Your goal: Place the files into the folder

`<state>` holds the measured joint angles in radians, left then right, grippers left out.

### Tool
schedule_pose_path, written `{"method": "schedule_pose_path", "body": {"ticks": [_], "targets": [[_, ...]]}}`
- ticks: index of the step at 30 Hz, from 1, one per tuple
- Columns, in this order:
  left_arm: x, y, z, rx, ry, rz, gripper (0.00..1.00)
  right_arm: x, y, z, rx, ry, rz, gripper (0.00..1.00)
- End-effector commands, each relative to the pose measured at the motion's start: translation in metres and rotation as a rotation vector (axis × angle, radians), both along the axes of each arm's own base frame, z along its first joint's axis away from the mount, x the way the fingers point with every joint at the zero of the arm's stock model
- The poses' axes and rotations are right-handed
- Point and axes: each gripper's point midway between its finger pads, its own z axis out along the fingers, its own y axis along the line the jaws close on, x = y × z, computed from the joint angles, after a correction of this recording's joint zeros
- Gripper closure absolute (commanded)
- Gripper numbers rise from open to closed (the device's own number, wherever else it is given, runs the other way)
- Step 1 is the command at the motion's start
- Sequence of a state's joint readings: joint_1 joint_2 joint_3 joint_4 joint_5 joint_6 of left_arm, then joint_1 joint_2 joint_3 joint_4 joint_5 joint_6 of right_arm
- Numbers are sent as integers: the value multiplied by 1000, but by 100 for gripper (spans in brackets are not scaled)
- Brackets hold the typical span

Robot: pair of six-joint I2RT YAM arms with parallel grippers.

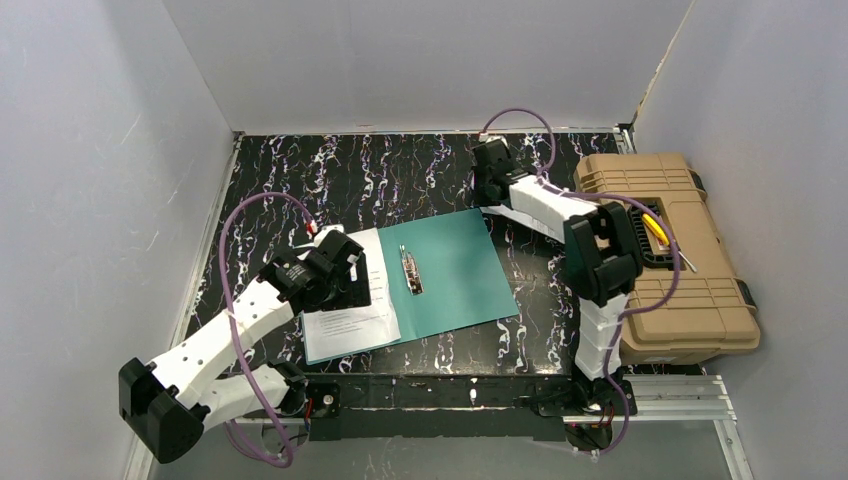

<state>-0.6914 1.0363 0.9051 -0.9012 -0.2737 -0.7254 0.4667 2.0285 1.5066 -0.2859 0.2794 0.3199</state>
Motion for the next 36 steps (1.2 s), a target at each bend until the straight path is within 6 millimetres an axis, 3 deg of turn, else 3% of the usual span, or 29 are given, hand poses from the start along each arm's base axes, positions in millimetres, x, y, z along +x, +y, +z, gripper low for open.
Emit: {"method": "schedule_pose_path", "body": {"ticks": [1, 11, 17, 25, 36], "targets": [[3, 10, 19, 10, -63, 30, 20, -12, 13, 62, 118, -107, 107, 99], [3, 11, 28, -38, -100, 47, 17, -74, 46, 131, 282, -195, 362, 99], [8, 8, 31, -114, -92, 66, 16, -133, 74, 173, 417, -255, 581, 99], [19, -10, 33, -400, -27, 97, 16, -207, 89, 220, 495, -386, 816, 99], [24, -41, 58, -800, 86, 139, 16, -294, 94, 280, 587, -647, 1174, 99]]}}
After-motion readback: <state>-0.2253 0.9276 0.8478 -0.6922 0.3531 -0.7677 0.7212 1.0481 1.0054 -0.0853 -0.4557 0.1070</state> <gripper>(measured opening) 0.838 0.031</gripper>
